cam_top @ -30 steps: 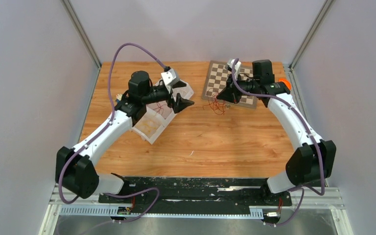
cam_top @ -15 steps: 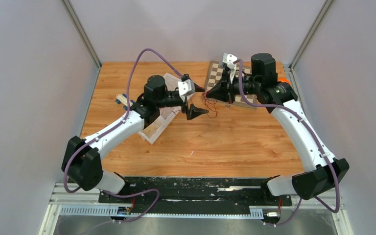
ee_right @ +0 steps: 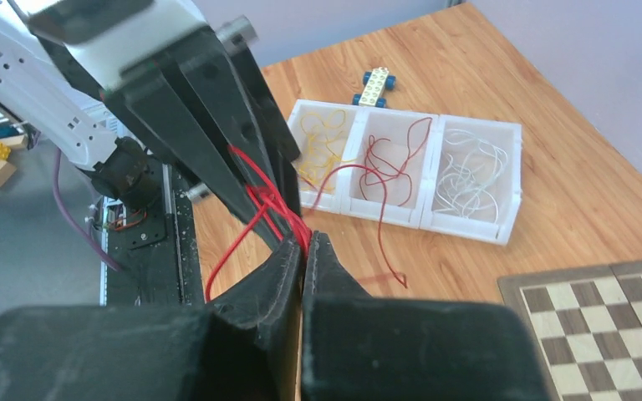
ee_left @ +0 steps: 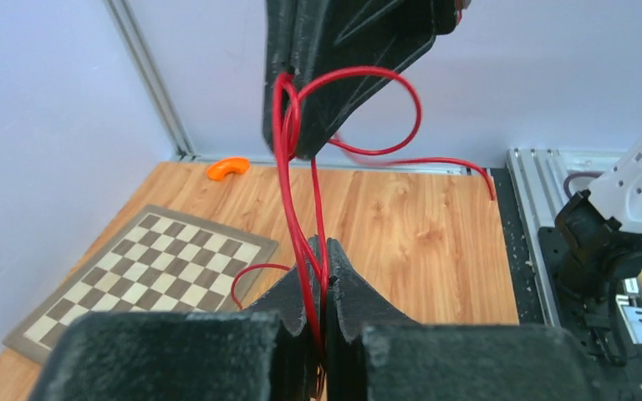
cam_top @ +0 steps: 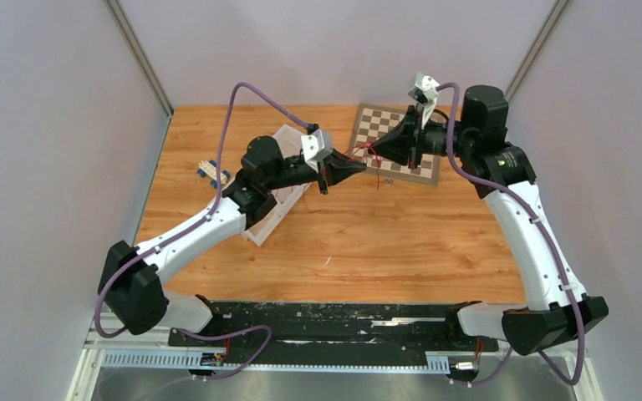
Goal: Untangle the cables
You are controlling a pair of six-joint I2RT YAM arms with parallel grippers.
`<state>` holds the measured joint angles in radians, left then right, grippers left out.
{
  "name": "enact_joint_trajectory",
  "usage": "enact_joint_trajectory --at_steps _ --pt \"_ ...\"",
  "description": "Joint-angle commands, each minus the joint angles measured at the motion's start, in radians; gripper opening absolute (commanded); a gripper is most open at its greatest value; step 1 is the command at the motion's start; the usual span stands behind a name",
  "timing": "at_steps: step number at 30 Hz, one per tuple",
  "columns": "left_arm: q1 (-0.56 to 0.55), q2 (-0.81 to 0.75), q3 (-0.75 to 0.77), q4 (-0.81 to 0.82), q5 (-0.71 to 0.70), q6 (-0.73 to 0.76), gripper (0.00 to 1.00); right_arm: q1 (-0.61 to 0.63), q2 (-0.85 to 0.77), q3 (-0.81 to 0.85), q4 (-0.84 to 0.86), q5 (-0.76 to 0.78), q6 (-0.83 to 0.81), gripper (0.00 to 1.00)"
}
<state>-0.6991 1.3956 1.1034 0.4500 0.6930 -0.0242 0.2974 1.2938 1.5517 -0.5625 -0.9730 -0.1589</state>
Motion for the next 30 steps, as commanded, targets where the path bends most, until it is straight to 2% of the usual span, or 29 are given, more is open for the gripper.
enact_joint_trajectory --at_steps 1,7,11,18,25,28,30 --pt "0.046 -0.091 -0.012 -0.032 -0.025 -0.083 0.0 -0.123 -0.072 -0.047 0.067 -0.016 0.081 0.0" --pt "0.091 -0.105 0.072 -0.08 0.025 -0.143 0.0 -0.173 -0.121 -0.191 0.068 -0.027 0.083 0.0" --pt "0.084 -0.083 0.134 -0.051 0.086 -0.224 0.0 -0.13 -0.112 -0.243 0.071 -0.034 0.075 0.0" --pt "0.065 -0.046 0.23 0.053 0.095 -0.376 0.0 -0.041 -0.074 -0.306 0.068 0.014 0.003 0.0" --pt "0.062 0.026 0.317 0.196 0.072 -0.61 0.0 0.089 -0.04 -0.265 0.126 0.033 0.011 0.0" --pt "0.052 0.053 0.336 0.239 0.085 -0.723 0.0 0.097 -0.01 -0.245 0.148 0.033 0.034 0.0" --pt "0.049 0.051 0.332 0.226 0.09 -0.734 0.0 0.091 -0.007 -0.239 0.143 0.051 0.025 0.0"
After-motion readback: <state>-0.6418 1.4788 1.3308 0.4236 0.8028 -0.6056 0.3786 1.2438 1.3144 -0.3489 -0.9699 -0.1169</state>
